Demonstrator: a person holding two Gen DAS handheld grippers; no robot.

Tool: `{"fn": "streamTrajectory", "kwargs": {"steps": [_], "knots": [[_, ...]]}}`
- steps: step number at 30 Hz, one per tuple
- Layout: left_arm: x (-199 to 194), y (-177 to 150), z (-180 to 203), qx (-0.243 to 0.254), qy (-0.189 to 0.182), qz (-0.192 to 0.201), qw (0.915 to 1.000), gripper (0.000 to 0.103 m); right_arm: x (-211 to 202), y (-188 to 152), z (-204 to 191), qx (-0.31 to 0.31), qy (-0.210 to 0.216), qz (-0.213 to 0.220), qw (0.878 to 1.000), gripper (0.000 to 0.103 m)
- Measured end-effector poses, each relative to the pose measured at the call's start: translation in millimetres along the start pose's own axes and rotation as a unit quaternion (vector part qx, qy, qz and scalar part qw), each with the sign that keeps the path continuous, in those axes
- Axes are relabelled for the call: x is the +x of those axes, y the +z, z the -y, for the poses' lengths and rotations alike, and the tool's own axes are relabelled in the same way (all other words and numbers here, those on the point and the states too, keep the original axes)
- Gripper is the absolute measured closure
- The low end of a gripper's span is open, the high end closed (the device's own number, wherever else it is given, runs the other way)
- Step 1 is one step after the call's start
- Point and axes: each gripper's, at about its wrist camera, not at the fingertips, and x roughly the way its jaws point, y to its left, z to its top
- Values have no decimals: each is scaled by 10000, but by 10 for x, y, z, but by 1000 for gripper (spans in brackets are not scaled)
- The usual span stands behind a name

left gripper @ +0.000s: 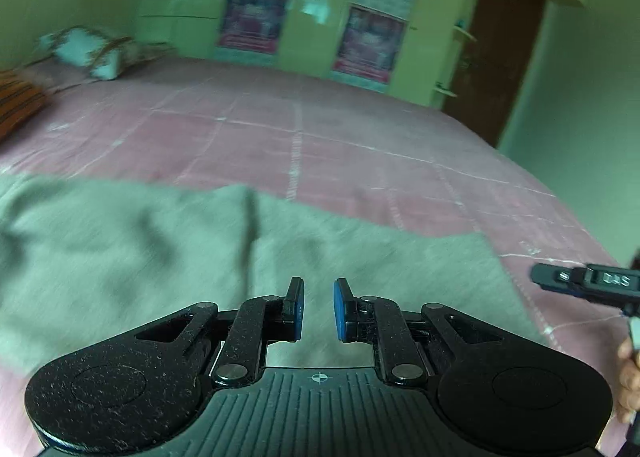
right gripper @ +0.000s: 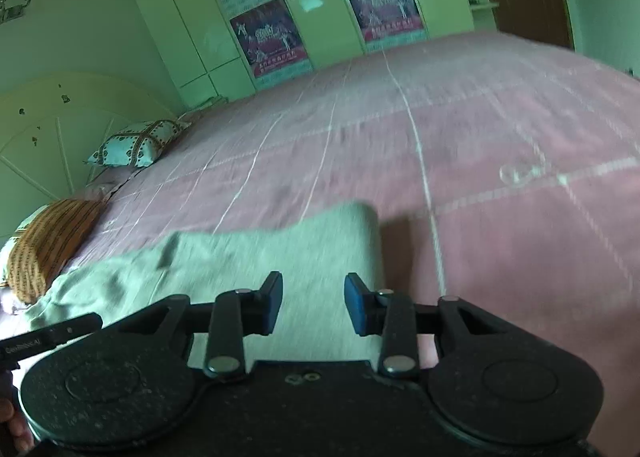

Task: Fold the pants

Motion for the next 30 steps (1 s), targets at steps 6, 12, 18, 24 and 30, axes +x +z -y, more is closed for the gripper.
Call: {"fn": "streamTrajectory", "kwargs": {"steps": [6,12,18,24,30], "knots": [[616,252,146,421,-39,-287,9987,86,469,298,21,-321,-167,-132,9993,79],[982,49,-41,189,-196,-691,9972,85,1077,313,108,-434,-284,-745,9959,95],[916,-35,-32,111,-235,-581,9980,85,1116,240,176,-337,-279,-895,9950,94],[426,-69,126,488,234,-161,9984,0,451,83,44,-402,136,-296,9987,80],[432,-360,23,449,312,-522,9971,0,387,-375,-59,-787,-94,-701,9944,82]]}}
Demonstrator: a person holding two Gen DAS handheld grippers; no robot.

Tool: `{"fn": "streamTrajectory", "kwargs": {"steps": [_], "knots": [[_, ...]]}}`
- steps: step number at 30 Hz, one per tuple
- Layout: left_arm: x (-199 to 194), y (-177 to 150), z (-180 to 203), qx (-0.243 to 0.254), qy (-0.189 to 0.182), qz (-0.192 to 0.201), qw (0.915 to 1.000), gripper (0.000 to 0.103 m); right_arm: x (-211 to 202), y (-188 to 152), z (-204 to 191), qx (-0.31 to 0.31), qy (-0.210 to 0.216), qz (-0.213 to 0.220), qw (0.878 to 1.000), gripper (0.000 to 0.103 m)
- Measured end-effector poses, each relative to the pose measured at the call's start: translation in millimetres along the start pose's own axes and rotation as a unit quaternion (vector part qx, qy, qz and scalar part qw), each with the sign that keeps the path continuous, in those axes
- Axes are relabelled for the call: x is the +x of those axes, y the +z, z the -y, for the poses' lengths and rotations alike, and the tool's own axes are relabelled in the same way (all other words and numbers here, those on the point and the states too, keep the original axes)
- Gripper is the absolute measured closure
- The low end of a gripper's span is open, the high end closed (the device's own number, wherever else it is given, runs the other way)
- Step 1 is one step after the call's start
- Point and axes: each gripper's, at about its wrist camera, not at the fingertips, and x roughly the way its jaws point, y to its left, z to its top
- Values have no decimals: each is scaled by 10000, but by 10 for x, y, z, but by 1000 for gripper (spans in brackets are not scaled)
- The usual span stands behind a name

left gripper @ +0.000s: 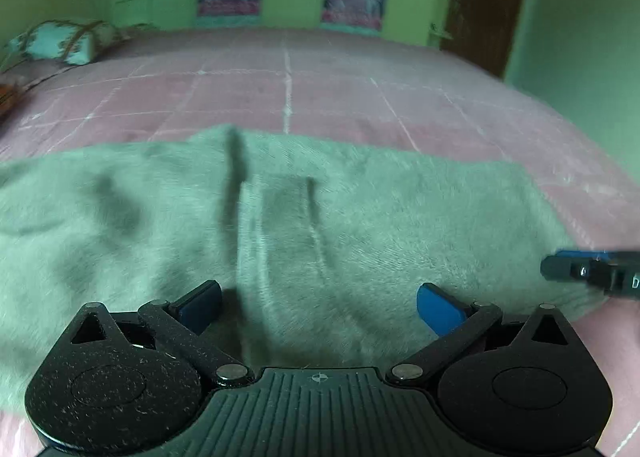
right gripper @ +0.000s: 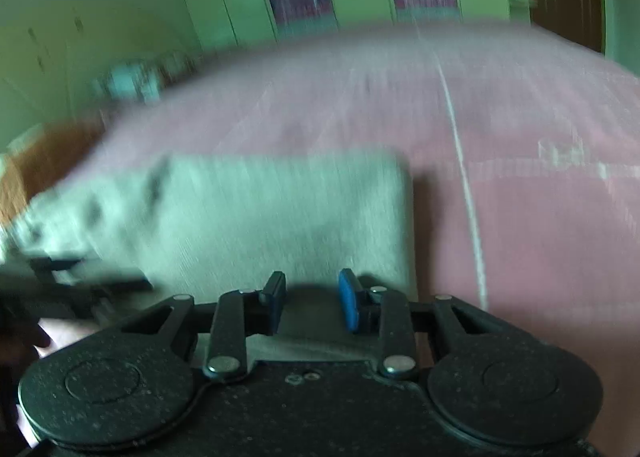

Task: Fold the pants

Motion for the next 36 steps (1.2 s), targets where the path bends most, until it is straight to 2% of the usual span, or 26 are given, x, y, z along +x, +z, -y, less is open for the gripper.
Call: {"fn": "streamTrajectory", "kwargs": {"steps": [6,9,13,16,18,20,23,27,30,31,32,33,34,36], "knots": [[-497,-196,-460,-480,371,413,9973,0,-365,45,-65,167,162,340,9991,77],[-742,-282,-845,-645,717,595,9936,0,-414,-9,-39,218,161,319,9991,75],[-908,-368,-1498,-1271,1110,571,9840,0,-427,-132,-16,461,142,259,9985,76],[-893,-479,-2029,-2071,1238,513,9691,0,-422,-144,-27,604,117,263,9978,74],[-816,-549,-2380,-2693,1070,539,9556,0,-421,-123,-44,664,123,251,9974,70],[-702,-561,-2672,-3112,822,705,9442,0,-410,-112,-60,704,101,219,9972,69],[-475,-472,-2989,-3412,625,934,9332,0,-395,-99,-78,737,35,160,9971,69],[-225,-391,-3371,-3936,277,1213,9108,0,-390,-68,-119,725,-74,92,9973,69],[-126,-391,-3534,-4170,110,1411,8978,0,-381,-47,-157,736,-143,67,9972,69],[-154,-402,-3549,-4309,56,1490,8900,20,-373,-38,-178,740,-160,62,9971,69],[-210,-428,-3585,-4456,-1,1649,8799,72,-365,-30,-195,741,-171,57,9971,68],[-263,-449,-3634,-4563,-109,1751,8723,73,-357,-13,-231,729,-173,64,9972,68],[-289,-460,-3662,-4531,-158,1807,8728,73,-354,3,-270,702,-167,89,9974,68],[-297,-445,-3632,-4210,-89,1728,8904,73,-330,33,-381,606,-92,96,9981,67]]}}
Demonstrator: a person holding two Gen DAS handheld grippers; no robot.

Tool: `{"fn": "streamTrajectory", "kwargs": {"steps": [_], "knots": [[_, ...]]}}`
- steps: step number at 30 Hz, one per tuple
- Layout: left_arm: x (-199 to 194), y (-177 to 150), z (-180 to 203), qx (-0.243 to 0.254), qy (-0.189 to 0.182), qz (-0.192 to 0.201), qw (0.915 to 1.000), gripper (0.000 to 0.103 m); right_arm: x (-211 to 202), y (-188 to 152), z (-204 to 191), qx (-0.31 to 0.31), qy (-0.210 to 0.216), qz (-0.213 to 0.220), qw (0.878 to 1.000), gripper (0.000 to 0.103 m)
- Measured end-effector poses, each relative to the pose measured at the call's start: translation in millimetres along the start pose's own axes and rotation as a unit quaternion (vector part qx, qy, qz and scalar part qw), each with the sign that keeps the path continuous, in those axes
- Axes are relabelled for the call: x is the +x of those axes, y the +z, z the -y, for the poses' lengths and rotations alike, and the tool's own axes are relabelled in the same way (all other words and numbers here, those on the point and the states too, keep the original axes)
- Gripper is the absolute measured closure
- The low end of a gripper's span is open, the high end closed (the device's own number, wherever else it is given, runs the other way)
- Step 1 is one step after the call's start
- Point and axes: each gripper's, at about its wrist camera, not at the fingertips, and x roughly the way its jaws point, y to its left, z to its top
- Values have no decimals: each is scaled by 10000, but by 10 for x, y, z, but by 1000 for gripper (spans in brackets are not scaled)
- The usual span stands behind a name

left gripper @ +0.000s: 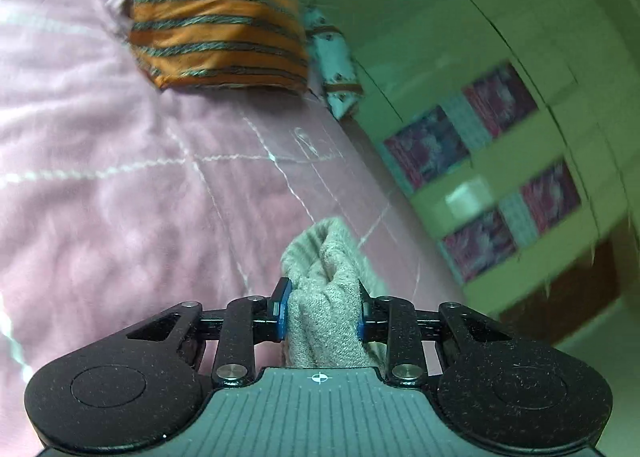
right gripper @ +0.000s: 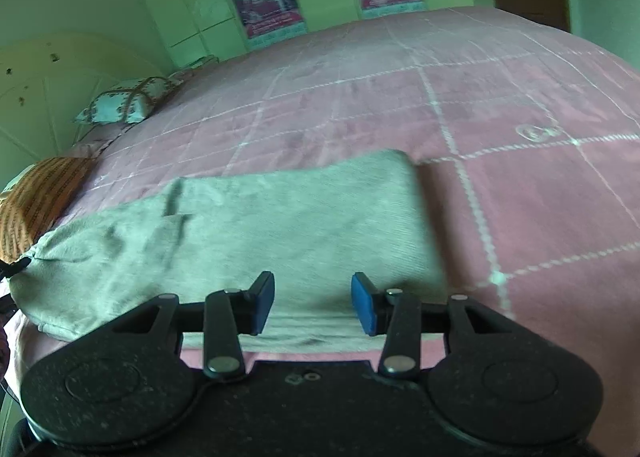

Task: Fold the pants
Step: 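Grasp the waistband with the left tool and lift it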

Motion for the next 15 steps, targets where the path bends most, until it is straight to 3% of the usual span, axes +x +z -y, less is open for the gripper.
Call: {"fn": "streamTrajectory", "kwargs": {"steps": [10,12,13,15], "knots": [[158,29,-243,-25,79,-267,9996,70,333,-10,-1177,-1311,817,15,9880,68],[150,21,-255,-33,45,-285,9996,66,515,-102,-1288,-1616,646,-239,9844,65],[138,15,-263,-23,25,-287,9996,65,677,-190,-1308,-1765,427,-617,9814,65],[119,6,-250,25,7,-277,9996,61,742,-282,-1249,-1747,430,-497,9824,64]]}}
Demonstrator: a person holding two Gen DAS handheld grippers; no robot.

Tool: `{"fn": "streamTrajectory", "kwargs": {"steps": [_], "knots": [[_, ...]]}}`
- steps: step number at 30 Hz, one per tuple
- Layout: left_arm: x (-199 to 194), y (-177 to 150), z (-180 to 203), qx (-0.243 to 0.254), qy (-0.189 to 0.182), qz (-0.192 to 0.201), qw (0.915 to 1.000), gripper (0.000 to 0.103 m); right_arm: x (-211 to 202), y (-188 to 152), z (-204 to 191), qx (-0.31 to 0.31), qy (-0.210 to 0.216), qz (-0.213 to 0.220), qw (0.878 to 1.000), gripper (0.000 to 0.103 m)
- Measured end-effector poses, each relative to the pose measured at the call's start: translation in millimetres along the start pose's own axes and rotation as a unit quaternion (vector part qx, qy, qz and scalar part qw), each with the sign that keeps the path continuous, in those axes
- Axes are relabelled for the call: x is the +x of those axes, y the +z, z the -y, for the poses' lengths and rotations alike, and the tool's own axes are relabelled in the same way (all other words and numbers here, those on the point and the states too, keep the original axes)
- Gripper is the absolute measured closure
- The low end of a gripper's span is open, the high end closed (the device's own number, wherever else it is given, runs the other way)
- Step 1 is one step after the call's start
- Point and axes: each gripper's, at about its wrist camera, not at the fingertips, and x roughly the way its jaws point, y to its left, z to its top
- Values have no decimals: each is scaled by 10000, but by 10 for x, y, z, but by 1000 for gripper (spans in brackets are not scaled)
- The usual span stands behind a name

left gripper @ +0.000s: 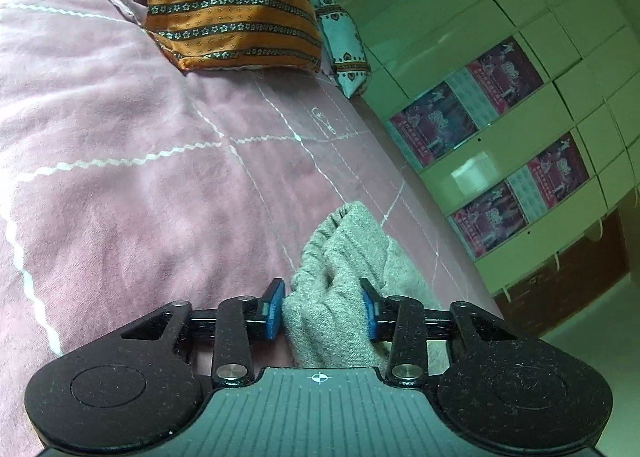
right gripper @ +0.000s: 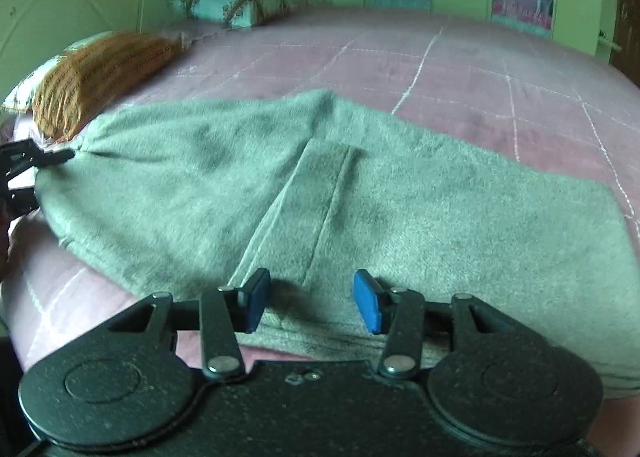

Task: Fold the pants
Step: 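Grasp the waistband with the left tool and lift it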

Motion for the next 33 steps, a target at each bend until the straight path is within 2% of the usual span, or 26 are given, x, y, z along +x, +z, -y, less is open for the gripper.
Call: {"fn": "streamTrajectory", "kwargs": {"steps": [3,6,7,8,9,10,11,14,16,22,27,30,33], "knots": [[-40,-17,48,140,101,-1,9999,57,-78,62,10,146,-35,12,9999,66],[-82,-68,90,257,78,-17,9996,45,-192,90,-44,81,139,278,9995,66],[-93,-103,102,353,48,-32,9994,40,-142,75,-59,51,84,123,9999,65],[-91,-131,136,499,93,-30,9987,40,-65,28,-44,92,56,-47,9999,65],[-78,-152,174,676,197,-54,9975,40,-50,-5,-32,186,73,5,9998,65],[-73,-161,209,791,288,-85,9964,42,-41,-29,-28,295,87,22,9995,65],[-70,-149,234,831,361,-109,9958,55,-35,-23,-30,380,92,23,9992,65],[-99,-118,299,967,429,-121,9943,61,-25,5,-29,369,96,7,9993,64],[-143,-124,383,1169,464,-81,9920,62,-33,12,-11,349,134,-10,9993,64],[-266,-66,552,1265,426,-27,9911,65,9,-11,-81,25,36,31,10000,64],[-406,-36,787,1417,336,45,9893,67,-9,-39,-46,157,103,108,9998,64],[-507,-24,976,1463,197,114,9890,68,-9,-44,-42,165,123,128,9997,64],[-577,-28,1138,1215,-166,167,9923,68,1,-32,-30,207,162,120,9996,64]]}}
